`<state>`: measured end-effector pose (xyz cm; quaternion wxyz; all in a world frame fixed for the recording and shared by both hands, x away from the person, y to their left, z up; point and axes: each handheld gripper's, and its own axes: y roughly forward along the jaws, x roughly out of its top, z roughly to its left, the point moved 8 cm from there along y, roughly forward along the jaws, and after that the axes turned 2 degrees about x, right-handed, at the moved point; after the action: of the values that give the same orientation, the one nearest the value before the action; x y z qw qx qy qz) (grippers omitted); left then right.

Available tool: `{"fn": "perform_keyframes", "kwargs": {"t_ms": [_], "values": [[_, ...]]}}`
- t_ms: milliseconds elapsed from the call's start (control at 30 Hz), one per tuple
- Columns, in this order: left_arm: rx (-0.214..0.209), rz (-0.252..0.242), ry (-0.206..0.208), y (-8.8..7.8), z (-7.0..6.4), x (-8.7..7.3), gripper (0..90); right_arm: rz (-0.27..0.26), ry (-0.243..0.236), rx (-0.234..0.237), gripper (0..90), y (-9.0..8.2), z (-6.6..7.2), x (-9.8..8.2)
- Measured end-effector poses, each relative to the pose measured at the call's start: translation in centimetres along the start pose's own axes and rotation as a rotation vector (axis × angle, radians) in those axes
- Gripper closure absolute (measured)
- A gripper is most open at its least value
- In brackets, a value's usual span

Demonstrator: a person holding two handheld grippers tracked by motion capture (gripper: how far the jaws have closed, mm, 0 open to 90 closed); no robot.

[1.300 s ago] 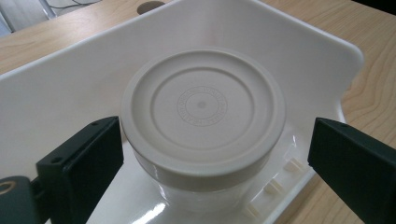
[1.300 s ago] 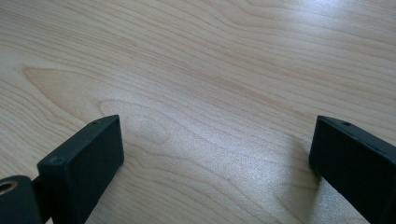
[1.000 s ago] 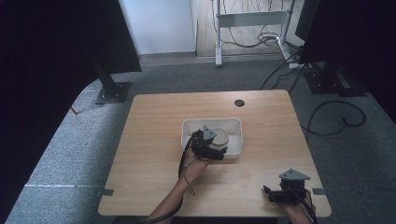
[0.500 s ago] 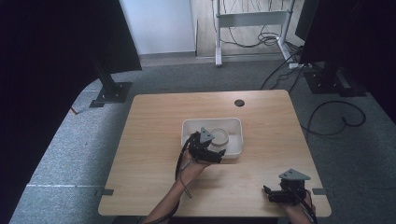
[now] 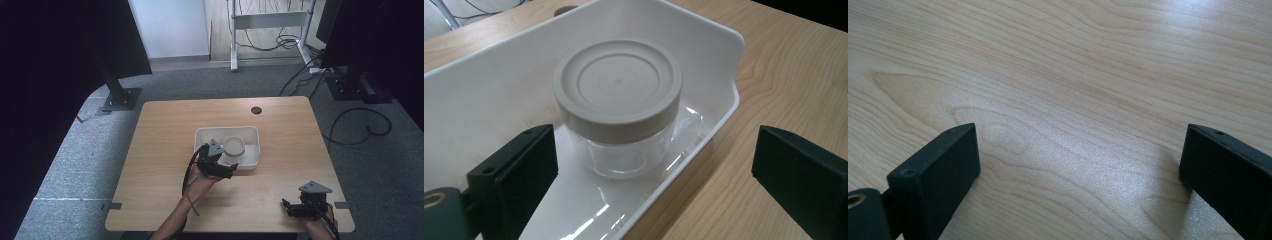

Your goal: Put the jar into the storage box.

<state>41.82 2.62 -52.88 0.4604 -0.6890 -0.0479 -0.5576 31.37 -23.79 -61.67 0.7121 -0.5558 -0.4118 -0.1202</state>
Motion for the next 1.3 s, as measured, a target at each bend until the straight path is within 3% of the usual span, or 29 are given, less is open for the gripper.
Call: {"fn": "perform_keyframes", "kwargs": {"t_ms": [1300], "values": [[-0.015,-0.024,-0.026,-3.0,1.0,-2.6,5.0,0.002,0.001,-0.001,1.9,0.0,0.0,0.0]]}}
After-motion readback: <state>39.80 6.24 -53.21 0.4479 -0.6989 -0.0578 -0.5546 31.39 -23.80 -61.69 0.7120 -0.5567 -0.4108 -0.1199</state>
